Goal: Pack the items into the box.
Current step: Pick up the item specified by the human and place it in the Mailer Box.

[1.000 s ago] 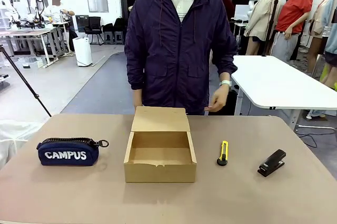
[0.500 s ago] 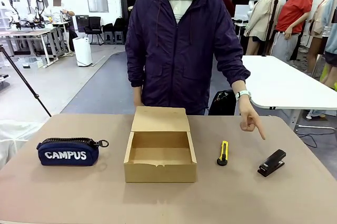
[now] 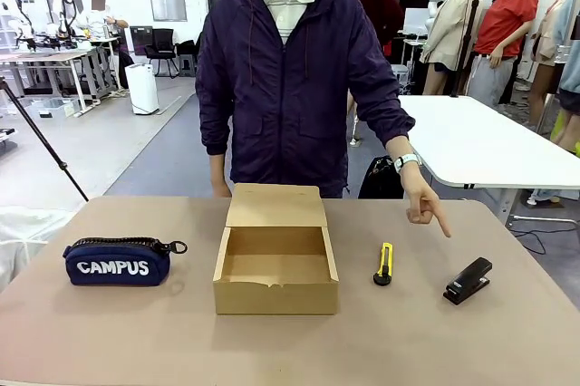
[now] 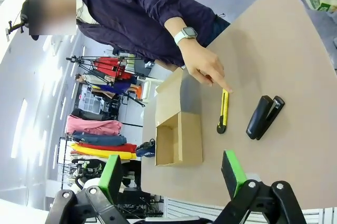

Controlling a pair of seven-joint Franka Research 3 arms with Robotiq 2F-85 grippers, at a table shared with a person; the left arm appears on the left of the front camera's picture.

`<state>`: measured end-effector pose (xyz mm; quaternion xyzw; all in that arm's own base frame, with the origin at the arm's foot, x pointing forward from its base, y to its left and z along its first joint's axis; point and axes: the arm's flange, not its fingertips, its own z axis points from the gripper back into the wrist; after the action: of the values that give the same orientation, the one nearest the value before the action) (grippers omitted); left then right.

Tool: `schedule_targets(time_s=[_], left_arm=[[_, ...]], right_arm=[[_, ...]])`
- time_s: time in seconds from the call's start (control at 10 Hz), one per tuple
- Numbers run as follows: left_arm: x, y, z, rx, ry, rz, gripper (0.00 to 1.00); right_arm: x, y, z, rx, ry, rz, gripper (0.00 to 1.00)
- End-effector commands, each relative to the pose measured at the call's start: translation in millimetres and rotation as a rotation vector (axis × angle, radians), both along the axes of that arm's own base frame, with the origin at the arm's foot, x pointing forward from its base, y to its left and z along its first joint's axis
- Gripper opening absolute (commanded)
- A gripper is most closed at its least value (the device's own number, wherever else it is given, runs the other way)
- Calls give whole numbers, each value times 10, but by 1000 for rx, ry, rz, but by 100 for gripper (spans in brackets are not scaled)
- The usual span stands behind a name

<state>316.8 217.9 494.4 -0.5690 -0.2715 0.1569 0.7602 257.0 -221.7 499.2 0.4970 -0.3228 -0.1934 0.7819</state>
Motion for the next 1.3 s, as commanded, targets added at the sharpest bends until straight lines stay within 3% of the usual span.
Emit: schedule_targets(time_s=[0.0,0.2,0.3,0.5,0.6,0.8,0.9,1.0,1.2], left_arm=[[-15,16,23,3,6,-13,100],[-15,16,23,3,6,-13,100],[-15,16,23,3,6,-13,100],[-15,16,23,3,6,-13,100],[-15,16,23,3,6,-13,100],[-15,16,23,3,6,-13,100],[-15,16,23,3,6,-13,100],[-15,16,23,3,6,-13,100],[-15,16,23,3,6,-13,100]], right_arm=[[0,-3,0,1,-1,-1,100],[634,587,29,-292,207,199,100],[936,1008,-15,-542,299,279,100],[1212,1646,-237,-978,395,458,100],[1270,1827,-352,-1077,424,504,100],[1280,2058,-543,-1183,487,530,100],[1266,2048,-579,-1175,478,480,100],[1273,2153,-595,-1011,443,474,100],[1273,2153,-595,-1011,443,474,100]])
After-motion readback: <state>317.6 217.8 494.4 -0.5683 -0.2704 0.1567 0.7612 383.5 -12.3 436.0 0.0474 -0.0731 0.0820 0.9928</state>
